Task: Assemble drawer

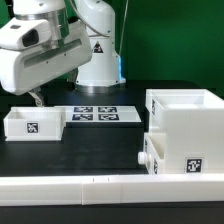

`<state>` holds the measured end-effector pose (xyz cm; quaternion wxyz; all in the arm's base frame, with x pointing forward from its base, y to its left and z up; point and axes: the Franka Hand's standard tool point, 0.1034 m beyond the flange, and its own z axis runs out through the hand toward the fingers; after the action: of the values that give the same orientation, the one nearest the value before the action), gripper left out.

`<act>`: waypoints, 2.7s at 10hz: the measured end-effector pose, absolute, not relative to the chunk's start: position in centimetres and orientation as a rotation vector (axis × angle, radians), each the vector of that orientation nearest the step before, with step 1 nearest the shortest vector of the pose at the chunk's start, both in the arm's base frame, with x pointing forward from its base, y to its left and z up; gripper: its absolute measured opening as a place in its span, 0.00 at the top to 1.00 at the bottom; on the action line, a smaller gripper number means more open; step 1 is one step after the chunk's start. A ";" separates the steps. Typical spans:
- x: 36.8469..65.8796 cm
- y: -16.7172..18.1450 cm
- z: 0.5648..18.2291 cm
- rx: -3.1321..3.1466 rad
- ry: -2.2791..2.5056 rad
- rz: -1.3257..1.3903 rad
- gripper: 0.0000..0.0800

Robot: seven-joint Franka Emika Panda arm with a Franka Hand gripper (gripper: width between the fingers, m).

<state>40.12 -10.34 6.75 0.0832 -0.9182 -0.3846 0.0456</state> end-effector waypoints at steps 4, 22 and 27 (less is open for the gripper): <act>40.2 -10.6 5.7 -2.974 -0.630 0.094 0.19; 38.8 -8.8 0.7 -3.089 0.024 0.043 0.40; 39.0 -8.8 0.7 -3.089 0.016 0.039 0.95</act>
Offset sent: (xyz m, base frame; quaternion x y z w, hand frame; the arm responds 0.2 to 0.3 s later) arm -0.0240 -0.0282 -0.0389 -0.1623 -0.0103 0.3179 0.9341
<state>38.96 -8.80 0.73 0.0260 -0.9996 0.0051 0.0126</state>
